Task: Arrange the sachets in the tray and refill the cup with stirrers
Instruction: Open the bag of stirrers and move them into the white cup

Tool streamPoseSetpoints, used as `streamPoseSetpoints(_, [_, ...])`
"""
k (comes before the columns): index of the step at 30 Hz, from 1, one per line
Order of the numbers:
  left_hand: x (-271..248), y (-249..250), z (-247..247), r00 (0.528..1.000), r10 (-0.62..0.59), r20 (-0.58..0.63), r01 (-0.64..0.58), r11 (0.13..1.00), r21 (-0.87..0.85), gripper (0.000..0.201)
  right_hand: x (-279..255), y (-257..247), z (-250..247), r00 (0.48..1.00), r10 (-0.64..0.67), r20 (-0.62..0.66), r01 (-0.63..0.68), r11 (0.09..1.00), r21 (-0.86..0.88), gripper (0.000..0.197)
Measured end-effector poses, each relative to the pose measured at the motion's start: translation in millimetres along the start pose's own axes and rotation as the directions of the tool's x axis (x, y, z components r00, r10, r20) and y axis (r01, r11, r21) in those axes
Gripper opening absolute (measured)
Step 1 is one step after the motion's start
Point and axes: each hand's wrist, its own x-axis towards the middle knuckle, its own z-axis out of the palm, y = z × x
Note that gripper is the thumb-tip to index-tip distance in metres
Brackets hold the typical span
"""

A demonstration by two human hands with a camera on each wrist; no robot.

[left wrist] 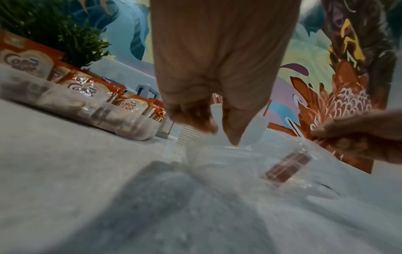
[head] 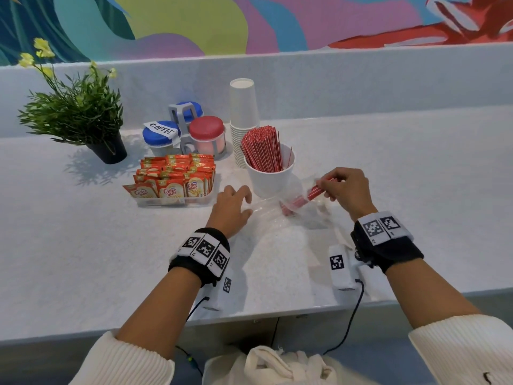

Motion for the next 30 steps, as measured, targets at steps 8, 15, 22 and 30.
streamPoseSetpoints(8, [0, 8, 17, 0.935, -0.122, 0.333, 0.107, 0.992, 0.063, 0.071, -5, -34, 34, 0.959, -0.141, 0.245, 0.173, 0.978, -0.113, 0.011])
streamPoseSetpoints(15, [6, 2, 12, 0.901, -0.178, 0.395, 0.149, 0.983, 0.104, 0.07, -8, 14, 55, 0.969, 0.038, 0.244, -0.02, 0.997, -0.077, 0.019])
streamPoseSetpoints(22, [7, -7, 10, 0.897, -0.241, 0.37, 0.14, 0.95, 0.28, 0.071, 5, 26, 29, 0.992, 0.084, 0.092, -0.073, 0.991, -0.116, 0.019])
streamPoseSetpoints(30, [11, -3, 12, 0.906, -0.197, 0.375, 0.056, 0.933, 0.355, 0.081, 12, -17, 5, 0.991, -0.067, -0.111, 0.067, 0.998, -0.005, 0.021])
